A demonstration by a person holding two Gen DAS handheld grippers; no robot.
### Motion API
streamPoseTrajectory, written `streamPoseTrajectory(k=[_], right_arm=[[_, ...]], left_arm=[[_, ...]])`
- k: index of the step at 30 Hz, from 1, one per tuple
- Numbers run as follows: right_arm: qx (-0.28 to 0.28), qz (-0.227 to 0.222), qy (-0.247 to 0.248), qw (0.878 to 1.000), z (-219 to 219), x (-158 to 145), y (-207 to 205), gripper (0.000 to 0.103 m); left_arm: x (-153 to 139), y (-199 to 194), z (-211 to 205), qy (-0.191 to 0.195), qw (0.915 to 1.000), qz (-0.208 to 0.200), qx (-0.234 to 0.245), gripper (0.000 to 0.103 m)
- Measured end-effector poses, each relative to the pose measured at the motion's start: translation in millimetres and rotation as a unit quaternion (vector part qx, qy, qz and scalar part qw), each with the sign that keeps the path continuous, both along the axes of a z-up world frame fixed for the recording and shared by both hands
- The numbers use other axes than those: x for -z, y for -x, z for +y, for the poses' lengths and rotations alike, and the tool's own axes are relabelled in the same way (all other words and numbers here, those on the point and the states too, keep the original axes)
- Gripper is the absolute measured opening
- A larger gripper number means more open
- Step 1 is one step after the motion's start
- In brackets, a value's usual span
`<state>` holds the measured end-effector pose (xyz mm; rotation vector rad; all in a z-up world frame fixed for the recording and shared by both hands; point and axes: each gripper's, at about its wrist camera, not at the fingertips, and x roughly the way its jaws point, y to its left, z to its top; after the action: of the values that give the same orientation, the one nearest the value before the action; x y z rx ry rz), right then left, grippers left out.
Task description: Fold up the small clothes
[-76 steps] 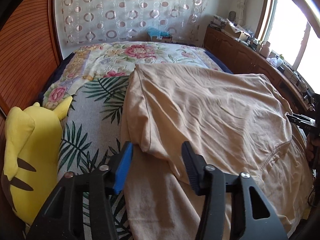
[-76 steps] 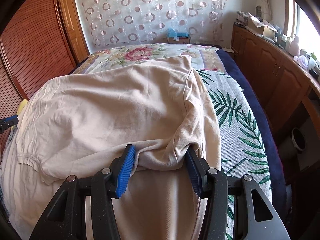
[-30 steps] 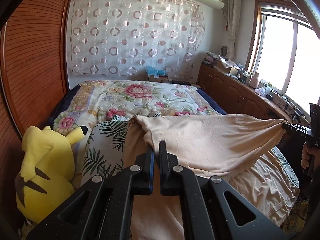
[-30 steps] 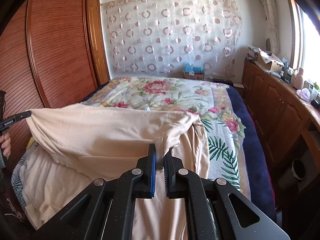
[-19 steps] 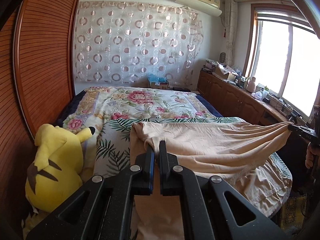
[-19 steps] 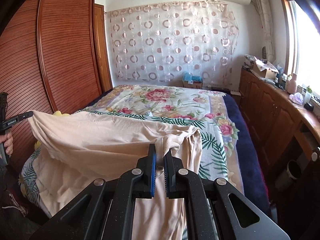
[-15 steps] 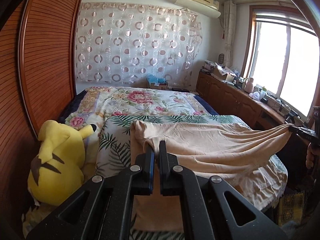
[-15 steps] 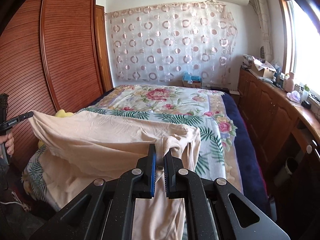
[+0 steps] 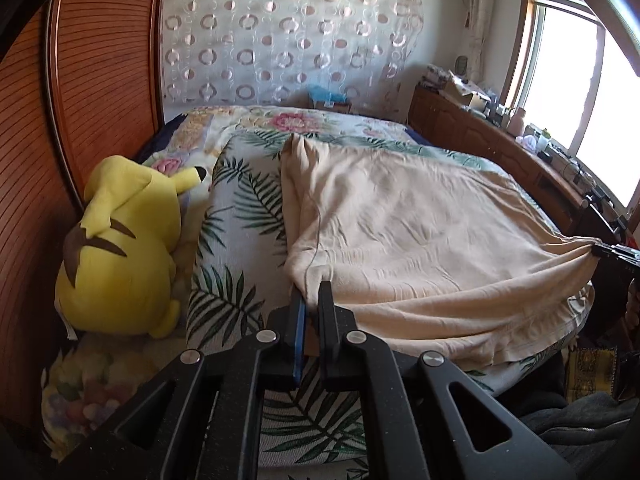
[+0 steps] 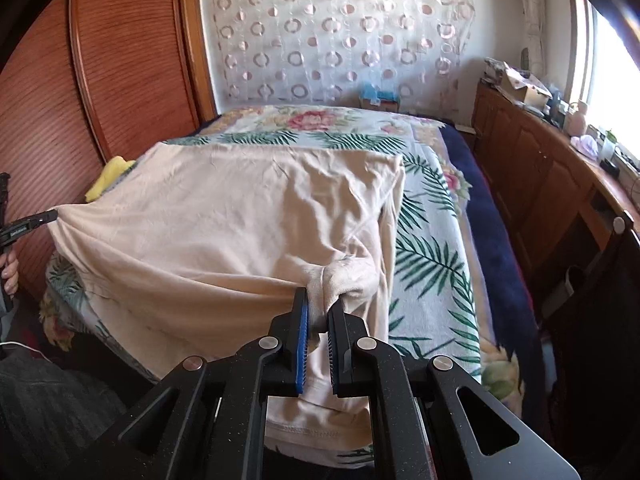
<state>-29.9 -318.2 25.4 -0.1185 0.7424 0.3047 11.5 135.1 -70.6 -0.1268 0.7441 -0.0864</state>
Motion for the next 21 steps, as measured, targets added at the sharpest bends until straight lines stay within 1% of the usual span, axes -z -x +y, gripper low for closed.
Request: streamPoseTrajectory(k=[2,3,4,5,6,8,10,13,16,21], right_arm=[[0.01,-0.005,0.013,1.0,3,-2,-2,0.017],[0.011,-0.01,0.015,1.0,5,-4,-1,0.019],[0.013,-0.014,0.018,1.0,7,-7,-2,0.022],[0.017,-0.02,0.024,0.999,9,-10,-5,0.032],[0.018,-0.027,0.028,0.999,13,-11,0,0.038],[0.01,-0.039,0.029,0.999,19,-12,4,0.042],[0.002,-0.045,0.028,0.999,26,-5,7,0.043],[-0.01,-0.042,0.02,0.999,41,2,-3,0.044],[-0.027,-0.038,0.015,0.999,58,13,-18,0.044],[-0.047,-0.026,0.007,0.999,80,32,-39,0.044]], left_arm=[[2,0,-3,-0.011,0.9999,0.003,-0.001,0.012],[1,-1,-4,-0.02,0.9998,0.003,-0.006,0.021],[2,1,-4,-0.024,0.9997,0.001,-0.009,0.031],[0,1,-5,-0.027,0.9996,-0.004,-0.012,0.036],[-1,0,-5,-0.027,0.9995,-0.008,-0.013,0.043],[-3,-1,-6,-0.027,0.9995,-0.012,-0.014,0.046],[-4,-5,-7,-0.031,0.9993,-0.015,-0.014,0.055],[-8,-9,-12,-0.034,0.999,-0.024,-0.015,0.06],[-11,-11,-18,-0.038,0.9986,-0.034,-0.013,0.061],[-9,-15,-22,-0.038,0.9986,-0.035,-0.01,0.062]])
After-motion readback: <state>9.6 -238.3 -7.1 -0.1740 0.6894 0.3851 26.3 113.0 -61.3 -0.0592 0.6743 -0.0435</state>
